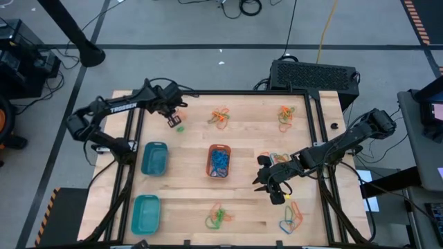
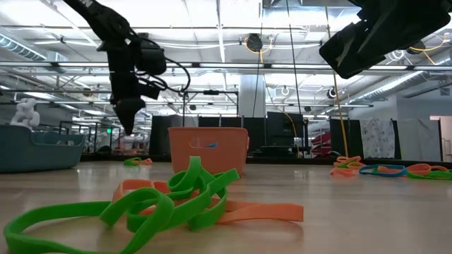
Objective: Sort rubber bands into baskets
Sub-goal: Put the blue rubber band into the orange bin
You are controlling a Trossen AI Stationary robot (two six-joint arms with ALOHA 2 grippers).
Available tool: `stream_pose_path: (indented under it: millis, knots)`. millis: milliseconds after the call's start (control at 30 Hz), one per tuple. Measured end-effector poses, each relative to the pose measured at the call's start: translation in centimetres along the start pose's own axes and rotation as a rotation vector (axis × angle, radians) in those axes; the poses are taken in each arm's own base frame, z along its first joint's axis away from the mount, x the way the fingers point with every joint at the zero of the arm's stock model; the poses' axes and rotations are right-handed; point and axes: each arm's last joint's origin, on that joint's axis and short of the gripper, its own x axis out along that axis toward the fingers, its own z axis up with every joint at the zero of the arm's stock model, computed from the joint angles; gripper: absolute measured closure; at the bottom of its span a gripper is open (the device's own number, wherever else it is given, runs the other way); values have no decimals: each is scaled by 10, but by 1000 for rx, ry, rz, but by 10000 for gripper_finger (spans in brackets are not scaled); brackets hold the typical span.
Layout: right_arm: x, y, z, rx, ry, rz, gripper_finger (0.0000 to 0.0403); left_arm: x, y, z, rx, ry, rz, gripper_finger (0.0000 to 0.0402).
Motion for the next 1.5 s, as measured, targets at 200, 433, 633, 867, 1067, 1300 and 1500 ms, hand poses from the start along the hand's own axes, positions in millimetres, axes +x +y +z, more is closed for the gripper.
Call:
stream_pose_path:
  millis: [200,433,633,867,1067,1300,1500]
  knots:
    - [0,0,0,0,-4,0,284,15,-15,-7,53,56,-53,383]
    - [0,0,0,-14,-4,-1,284,20,-18,-13,75,92,44,302]
    - [0,0,0,-16,-4,-1,284,20,-17,-14,70,102,55,280]
    - [0,0,0,-16,-4,-1,284,24,-15,-18,67,120,34,279]
    - [0,0,0,-14,-4,-1,284,43,-10,-33,58,113,18,279]
    - [0,0,0,-17,-4,-1,284,51,-3,-34,8,60,-1,278]
    - [0,-1,0,-21,-8,-17,284,52,-1,-34,-7,43,-35,278]
